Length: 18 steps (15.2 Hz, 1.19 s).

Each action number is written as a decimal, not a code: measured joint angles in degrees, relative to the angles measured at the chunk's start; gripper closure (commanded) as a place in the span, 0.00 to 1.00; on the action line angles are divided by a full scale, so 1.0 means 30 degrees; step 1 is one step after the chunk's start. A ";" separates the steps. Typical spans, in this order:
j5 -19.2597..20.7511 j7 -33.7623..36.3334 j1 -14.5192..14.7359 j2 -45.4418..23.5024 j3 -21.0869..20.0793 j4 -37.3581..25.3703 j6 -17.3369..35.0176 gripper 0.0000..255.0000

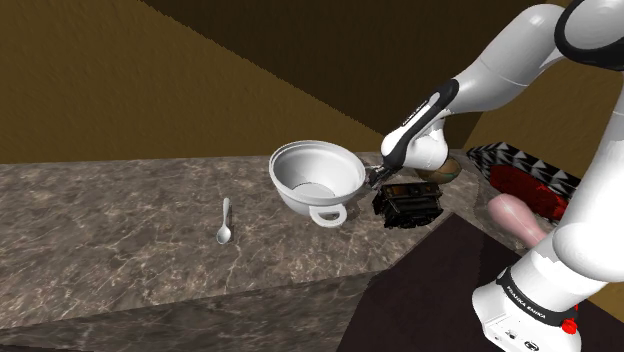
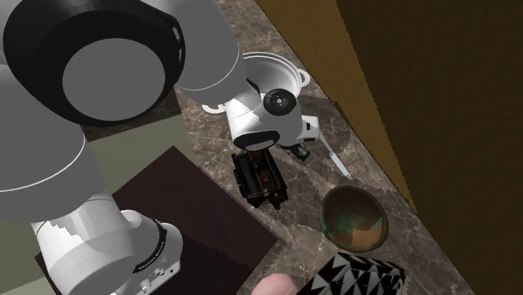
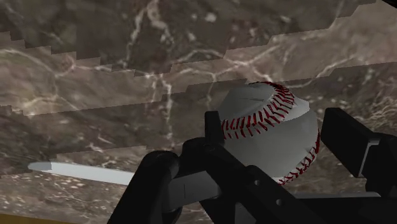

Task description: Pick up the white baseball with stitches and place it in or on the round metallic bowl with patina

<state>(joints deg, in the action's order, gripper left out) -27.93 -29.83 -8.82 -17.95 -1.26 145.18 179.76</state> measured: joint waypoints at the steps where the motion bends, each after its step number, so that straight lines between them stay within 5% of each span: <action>1: 0.0003 -0.0016 -0.0015 -0.0015 -0.0012 -0.0029 -0.0008 1.00; 12: 0.2890 0.2583 0.3024 0.2856 0.3575 0.0638 -0.2483 1.00; 13: 0.2898 0.2587 0.3024 0.2861 0.3577 0.0635 -0.2485 0.00; 15: 0.3161 0.3012 0.3412 0.2780 0.3769 0.1100 -0.1716 0.00; 18: 0.3443 0.4714 0.5743 0.1336 0.4853 0.2815 0.2918 0.00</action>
<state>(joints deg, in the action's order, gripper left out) -17.60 -15.69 8.41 -13.94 13.30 153.62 188.52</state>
